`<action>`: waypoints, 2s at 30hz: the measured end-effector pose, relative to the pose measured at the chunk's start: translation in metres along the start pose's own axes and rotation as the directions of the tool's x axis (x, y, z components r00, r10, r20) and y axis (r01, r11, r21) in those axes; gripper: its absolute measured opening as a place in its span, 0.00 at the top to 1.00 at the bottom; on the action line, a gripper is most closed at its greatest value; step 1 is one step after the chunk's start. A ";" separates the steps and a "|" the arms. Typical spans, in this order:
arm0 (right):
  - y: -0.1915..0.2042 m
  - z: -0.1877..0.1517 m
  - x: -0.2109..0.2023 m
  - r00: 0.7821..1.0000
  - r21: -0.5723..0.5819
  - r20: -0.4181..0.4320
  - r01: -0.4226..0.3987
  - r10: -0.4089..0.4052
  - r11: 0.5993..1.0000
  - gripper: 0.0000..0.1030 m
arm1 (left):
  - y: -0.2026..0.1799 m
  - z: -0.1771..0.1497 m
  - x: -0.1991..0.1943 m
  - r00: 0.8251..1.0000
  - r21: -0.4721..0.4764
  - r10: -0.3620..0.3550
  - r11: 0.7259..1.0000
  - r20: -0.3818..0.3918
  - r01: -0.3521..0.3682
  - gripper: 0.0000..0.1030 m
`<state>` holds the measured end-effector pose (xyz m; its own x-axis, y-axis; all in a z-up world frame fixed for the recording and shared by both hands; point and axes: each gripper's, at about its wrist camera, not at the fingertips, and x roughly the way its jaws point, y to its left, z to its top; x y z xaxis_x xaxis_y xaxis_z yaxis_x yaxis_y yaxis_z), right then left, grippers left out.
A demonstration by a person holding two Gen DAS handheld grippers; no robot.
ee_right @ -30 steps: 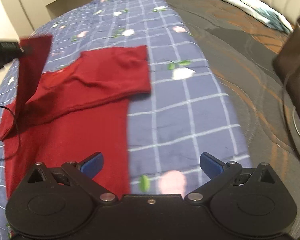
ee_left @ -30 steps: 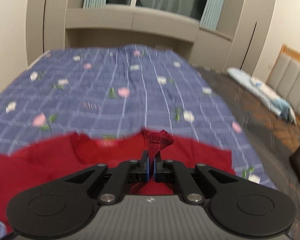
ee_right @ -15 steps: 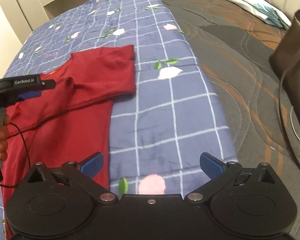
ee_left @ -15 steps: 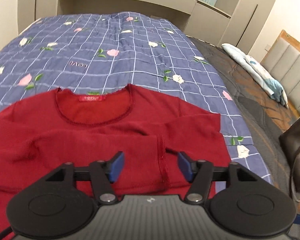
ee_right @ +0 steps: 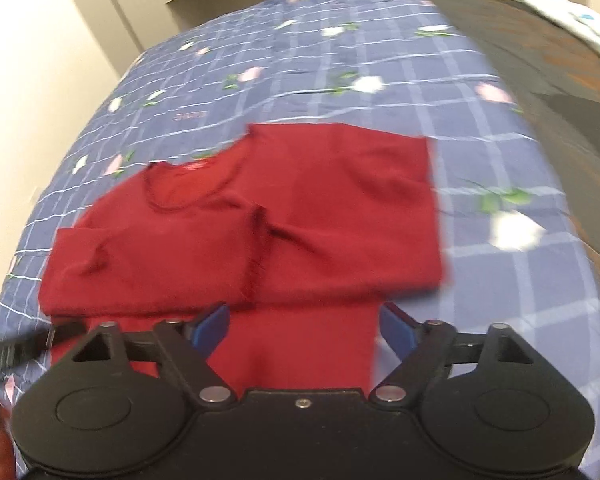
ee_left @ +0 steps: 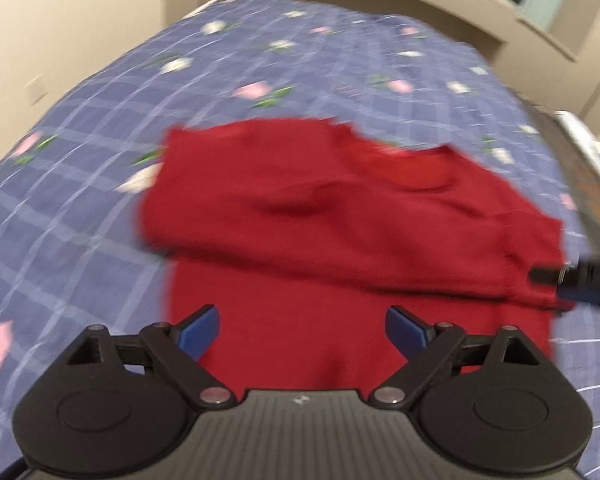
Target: Fold small clothes
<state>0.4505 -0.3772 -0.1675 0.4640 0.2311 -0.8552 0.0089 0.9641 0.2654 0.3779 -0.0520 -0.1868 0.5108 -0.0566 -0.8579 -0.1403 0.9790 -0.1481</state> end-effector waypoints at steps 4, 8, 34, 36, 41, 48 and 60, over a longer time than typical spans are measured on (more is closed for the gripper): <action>0.020 0.017 0.037 0.999 -0.011 -0.029 -0.017 0.017 1.000 0.41 | 0.043 -0.012 -0.004 0.998 -0.036 0.060 0.998 -0.027 -0.061 0.07; 0.029 0.019 0.065 0.997 -0.038 -0.069 0.042 -0.044 0.998 0.80 | 0.070 -0.020 -0.009 0.995 -0.054 0.087 0.995 -0.047 -0.089 0.04; 0.010 -0.207 -0.076 0.942 0.186 -0.320 0.167 -0.101 0.968 0.31 | 0.095 -0.104 -0.037 0.922 0.072 -0.096 0.989 -0.376 0.132 0.08; 0.009 -0.217 -0.079 0.947 0.217 -0.306 0.165 -0.094 0.962 0.34 | 0.098 -0.114 -0.039 0.905 0.035 -0.134 0.986 -0.403 0.161 0.20; 0.006 -0.223 -0.088 0.963 0.269 -0.264 0.128 -0.054 0.955 0.56 | 0.106 -0.133 -0.048 0.888 -0.080 -0.204 0.979 -0.413 0.187 0.46; -0.017 -0.230 -0.102 0.975 0.431 -0.216 0.057 0.042 0.900 0.65 | 0.110 -0.138 -0.052 0.896 -0.146 -0.154 0.984 -0.417 0.101 0.79; -0.036 -0.246 -0.110 0.977 0.462 -0.209 0.069 0.032 0.884 0.73 | 0.074 -0.154 -0.079 0.943 0.006 -0.038 0.999 -0.331 0.042 0.92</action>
<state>0.1813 -0.4056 -0.1928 0.2689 0.2842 -0.9203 0.4489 0.8084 0.3808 0.1964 -0.0054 -0.2062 0.2057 -0.1551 -0.9663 -0.1133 0.9769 -0.1809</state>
